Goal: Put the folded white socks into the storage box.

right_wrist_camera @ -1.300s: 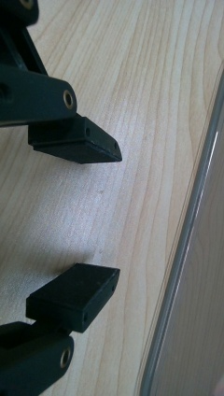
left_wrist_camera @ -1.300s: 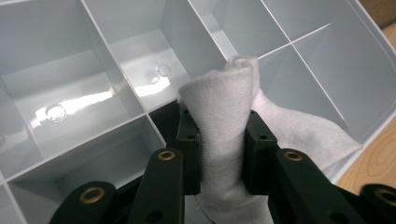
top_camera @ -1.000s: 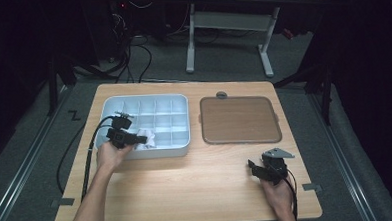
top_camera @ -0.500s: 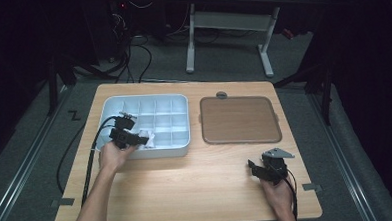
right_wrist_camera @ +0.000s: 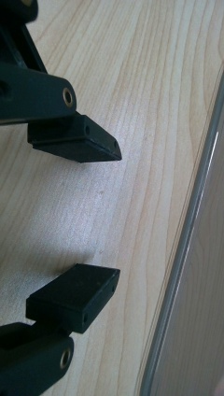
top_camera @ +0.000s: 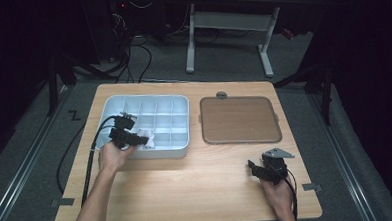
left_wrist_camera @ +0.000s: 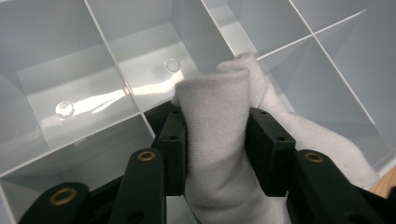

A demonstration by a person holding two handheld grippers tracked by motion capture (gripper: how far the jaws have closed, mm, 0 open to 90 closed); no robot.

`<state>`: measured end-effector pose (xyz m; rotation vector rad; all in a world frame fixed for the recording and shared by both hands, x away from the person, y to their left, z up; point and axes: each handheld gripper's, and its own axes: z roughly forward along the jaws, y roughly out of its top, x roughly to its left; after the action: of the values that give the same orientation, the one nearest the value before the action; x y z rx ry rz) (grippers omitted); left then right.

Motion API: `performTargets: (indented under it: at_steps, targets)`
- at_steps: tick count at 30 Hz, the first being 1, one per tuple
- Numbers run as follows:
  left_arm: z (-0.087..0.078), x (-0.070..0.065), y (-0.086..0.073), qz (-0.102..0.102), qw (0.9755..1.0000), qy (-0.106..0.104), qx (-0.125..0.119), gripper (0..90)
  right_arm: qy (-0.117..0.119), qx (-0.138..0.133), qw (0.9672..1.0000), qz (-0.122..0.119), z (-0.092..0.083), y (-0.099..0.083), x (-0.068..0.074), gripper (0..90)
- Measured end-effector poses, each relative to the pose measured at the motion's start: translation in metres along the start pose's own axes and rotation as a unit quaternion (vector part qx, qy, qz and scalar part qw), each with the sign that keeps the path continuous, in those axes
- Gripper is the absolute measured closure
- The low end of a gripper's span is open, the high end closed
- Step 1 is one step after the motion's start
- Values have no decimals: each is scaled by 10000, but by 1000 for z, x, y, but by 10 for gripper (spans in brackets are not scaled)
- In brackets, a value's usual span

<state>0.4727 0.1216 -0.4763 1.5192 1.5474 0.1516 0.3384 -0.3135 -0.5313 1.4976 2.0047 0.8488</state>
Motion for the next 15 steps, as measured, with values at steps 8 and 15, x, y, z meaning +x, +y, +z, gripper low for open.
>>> performTargets:
  at_steps: [8,15]
  targets:
    - [-3,-4,0,0,10000,12,-44,501,4,0,10000,0,0,0,0,378]
    - [-8,-4,4,8,9998,66,-213,422,2,2,10000,0,0,0,0,378]
